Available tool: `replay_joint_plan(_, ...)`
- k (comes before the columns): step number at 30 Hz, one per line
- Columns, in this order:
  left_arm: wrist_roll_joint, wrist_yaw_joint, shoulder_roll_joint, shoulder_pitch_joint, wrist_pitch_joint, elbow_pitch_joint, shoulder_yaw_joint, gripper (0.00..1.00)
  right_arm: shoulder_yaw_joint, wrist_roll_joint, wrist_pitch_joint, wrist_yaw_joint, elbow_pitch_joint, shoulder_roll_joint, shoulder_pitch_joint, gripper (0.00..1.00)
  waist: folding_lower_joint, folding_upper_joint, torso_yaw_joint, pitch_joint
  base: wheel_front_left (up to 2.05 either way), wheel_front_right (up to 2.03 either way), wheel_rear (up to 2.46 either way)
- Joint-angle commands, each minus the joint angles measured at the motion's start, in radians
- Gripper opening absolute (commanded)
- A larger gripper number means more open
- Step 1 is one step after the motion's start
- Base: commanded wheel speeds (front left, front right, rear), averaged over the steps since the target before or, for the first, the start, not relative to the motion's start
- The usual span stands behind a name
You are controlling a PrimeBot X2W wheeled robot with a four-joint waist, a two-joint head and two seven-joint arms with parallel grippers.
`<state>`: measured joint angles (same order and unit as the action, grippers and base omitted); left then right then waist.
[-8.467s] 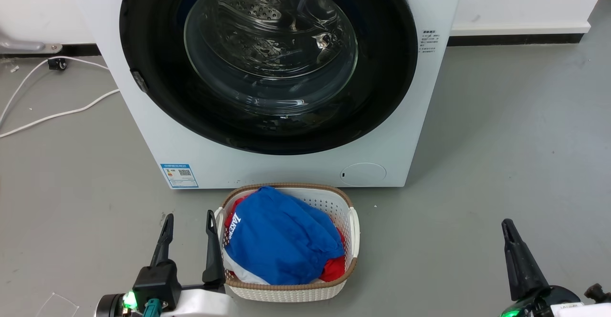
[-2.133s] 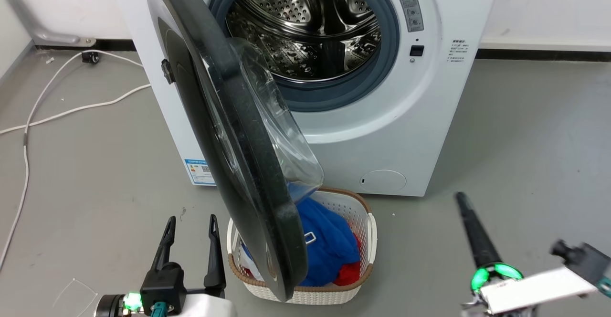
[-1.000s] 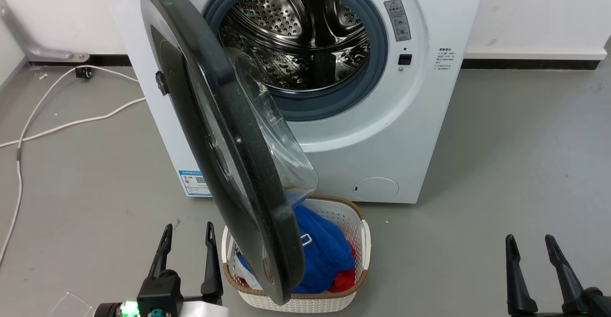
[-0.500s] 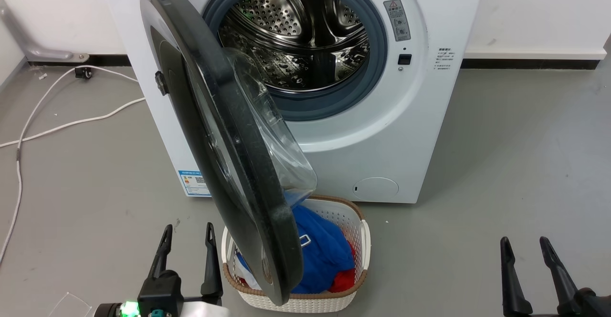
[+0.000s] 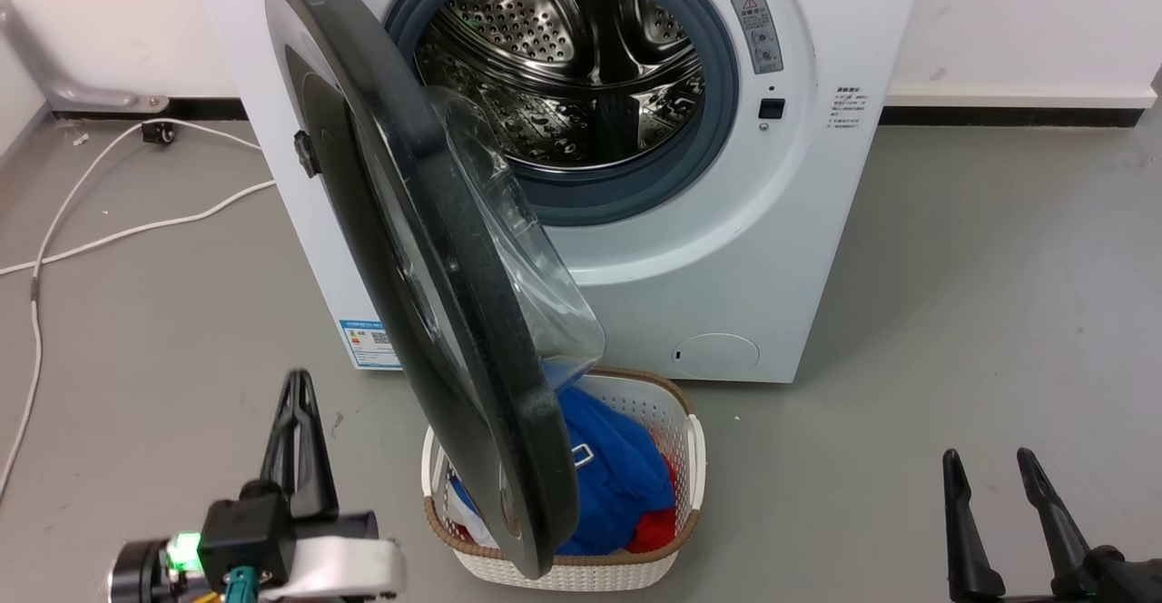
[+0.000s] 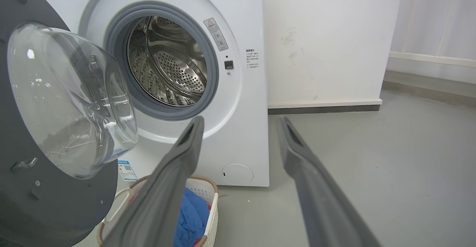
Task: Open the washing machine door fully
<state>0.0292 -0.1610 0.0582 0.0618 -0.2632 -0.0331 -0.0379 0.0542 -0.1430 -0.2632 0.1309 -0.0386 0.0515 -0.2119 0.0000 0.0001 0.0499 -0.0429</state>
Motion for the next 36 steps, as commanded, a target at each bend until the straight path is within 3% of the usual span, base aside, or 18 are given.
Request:
replay_joint_plan(1, -0.011, 0.003, 0.006, -0.019, -0.002, -0.022, -0.003, 0.00, -0.001, -0.001, -0.002, 0.000, -0.004, -0.002, 0.000, 1.00, 0.0000, -0.0001, 0.001, 0.000, 0.00, 0.00, 0.00)
replay_joint_plan(13, -0.085, -0.024, 0.027, -0.113, -0.002, -0.311, -0.082, 0.00, -0.014, -0.002, -0.002, 0.000, -0.002, -0.002, 0.007, 1.00, 0.0000, -0.0001, 0.000, 0.009, 0.00, 0.00, 0.00)
replay_joint_plan(19, -0.104, -0.014, 0.043, -0.168, -0.002, -0.406, -0.182, 0.00, -0.026, -0.003, -0.002, 0.000, 0.005, -0.002, 0.010, 1.00, 0.0000, -0.0001, 0.000, 0.011, 0.00, 0.00, 0.00)
replay_joint_plan(36, -0.065, 0.057, 0.009, -0.281, -0.002, -0.357, -0.584, 0.00, -0.055, 0.004, -0.002, 0.000, 0.003, -0.002, 0.013, 1.00, 0.0000, -0.0001, -0.018, 0.009, 0.00, 0.00, 0.00)
